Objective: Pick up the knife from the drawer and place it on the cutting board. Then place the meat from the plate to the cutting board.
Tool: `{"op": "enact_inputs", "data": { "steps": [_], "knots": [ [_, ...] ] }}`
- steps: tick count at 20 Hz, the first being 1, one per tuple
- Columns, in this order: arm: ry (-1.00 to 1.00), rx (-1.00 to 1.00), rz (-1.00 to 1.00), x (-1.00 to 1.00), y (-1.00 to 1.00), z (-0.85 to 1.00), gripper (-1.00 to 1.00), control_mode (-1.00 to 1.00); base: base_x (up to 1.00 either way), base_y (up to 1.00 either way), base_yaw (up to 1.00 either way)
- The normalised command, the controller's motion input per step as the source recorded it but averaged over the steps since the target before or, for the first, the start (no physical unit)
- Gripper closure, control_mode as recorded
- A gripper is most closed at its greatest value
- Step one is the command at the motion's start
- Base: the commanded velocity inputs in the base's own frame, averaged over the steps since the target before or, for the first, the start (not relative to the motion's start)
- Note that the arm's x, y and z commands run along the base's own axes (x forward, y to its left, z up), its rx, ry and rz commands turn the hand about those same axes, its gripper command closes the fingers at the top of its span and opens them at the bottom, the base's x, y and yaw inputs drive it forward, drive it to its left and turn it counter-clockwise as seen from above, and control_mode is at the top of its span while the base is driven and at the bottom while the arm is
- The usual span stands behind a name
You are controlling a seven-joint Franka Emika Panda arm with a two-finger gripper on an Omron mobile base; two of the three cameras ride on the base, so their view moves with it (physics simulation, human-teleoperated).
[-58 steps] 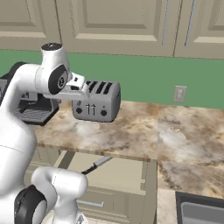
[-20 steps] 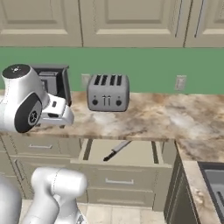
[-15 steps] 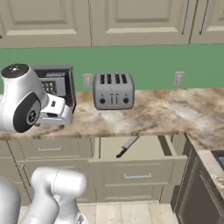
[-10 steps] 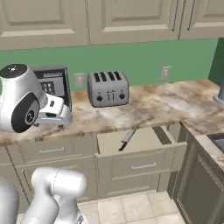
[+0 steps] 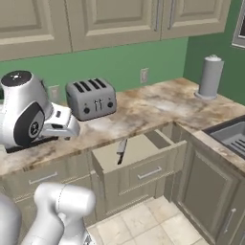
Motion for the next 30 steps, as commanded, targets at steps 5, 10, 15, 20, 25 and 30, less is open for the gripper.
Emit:
{"op": "enact_inputs", "data": {
  "steps": [5, 10, 15, 20, 25, 30],
  "knots": [
    [0.0, 0.0, 0.0, 0.0, 0.0, 0.0, -1.0, 1.0, 0.24, 0.68, -0.42],
    [0.0, 0.0, 0.0, 0.0, 0.0, 0.0, -1.0, 1.0, 0.25, 0.42, -0.25],
    [0.0, 0.0, 0.0, 0.0, 0.0, 0.0, -1.0, 1.0, 0.41, 0.06, -0.13],
    [0.0, 0.0, 0.0, 0.0, 0.0, 0.0, -1.0, 1.0, 0.36, 0.28, -0.21],
    [0.0, 0.0, 0.0, 0.0, 0.0, 0.0, -1.0, 1.0, 0.26, 1.0, -0.36],
    [0.0, 0.0, 0.0, 0.0, 0.0, 0.0, -1.0, 1.0, 0.21, 0.53, -0.38]
  ]
}}
